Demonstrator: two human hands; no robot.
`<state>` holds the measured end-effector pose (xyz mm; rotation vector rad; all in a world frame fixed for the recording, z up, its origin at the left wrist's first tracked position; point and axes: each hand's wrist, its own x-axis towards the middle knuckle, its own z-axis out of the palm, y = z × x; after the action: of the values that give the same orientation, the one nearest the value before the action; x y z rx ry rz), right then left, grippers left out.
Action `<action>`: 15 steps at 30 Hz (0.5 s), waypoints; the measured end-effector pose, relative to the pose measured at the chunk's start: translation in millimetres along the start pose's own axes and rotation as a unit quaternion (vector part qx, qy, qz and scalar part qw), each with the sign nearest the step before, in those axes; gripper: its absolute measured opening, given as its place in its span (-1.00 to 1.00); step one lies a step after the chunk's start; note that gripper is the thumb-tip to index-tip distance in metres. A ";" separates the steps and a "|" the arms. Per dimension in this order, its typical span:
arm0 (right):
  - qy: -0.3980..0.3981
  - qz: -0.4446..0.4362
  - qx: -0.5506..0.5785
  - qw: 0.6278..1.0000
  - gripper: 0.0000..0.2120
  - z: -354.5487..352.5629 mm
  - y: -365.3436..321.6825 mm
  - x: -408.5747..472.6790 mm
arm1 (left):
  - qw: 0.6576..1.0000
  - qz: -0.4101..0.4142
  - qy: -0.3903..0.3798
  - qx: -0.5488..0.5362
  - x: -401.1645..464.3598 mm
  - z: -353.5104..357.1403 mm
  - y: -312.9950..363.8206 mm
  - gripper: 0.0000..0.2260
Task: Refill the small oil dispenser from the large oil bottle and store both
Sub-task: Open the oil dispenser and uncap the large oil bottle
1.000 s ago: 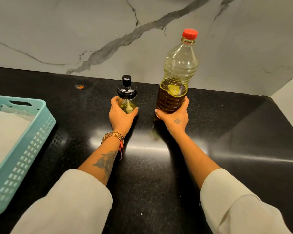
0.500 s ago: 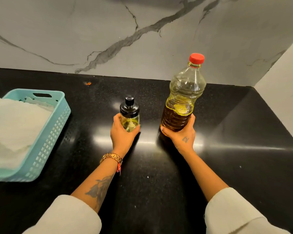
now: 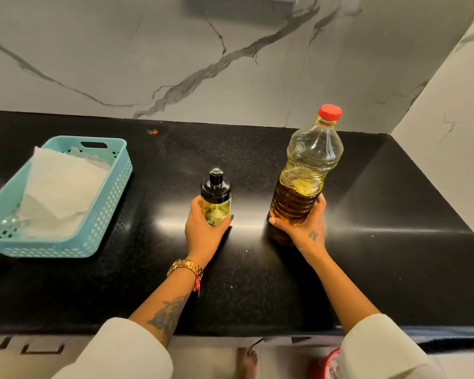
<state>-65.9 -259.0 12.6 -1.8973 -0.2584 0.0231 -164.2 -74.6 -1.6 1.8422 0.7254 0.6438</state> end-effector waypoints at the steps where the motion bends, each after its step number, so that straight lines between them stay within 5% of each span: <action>1: 0.017 -0.002 0.017 1.000 0.07 -1.3 -1.6 -5.4 | 1.000 0.002 -0.002 -0.006 -1.4 -1.3 0.8 -0.38; 6: 0.156 -0.112 -0.029 0.981 -0.32 -6.4 -24.2 -64.7 | 1.000 0.018 -0.011 -0.020 -4.5 -2.7 0.7 -0.20; 10: 0.028 -0.191 -0.078 0.978 -0.51 10.7 -49.1 -68.2 | 1.000 0.017 -0.011 -0.022 -1.0 -3.1 0.8 -0.16; 15: -0.103 -0.229 -0.128 0.959 -0.37 49.0 -89.7 -23.6 | 1.000 0.012 -0.015 -0.021 -2.4 -3.3 1.9 -0.32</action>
<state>-110.9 -189.9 77.3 -2.0490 -0.8746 -0.1320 -167.8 -75.0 1.1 1.8205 0.6656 0.6418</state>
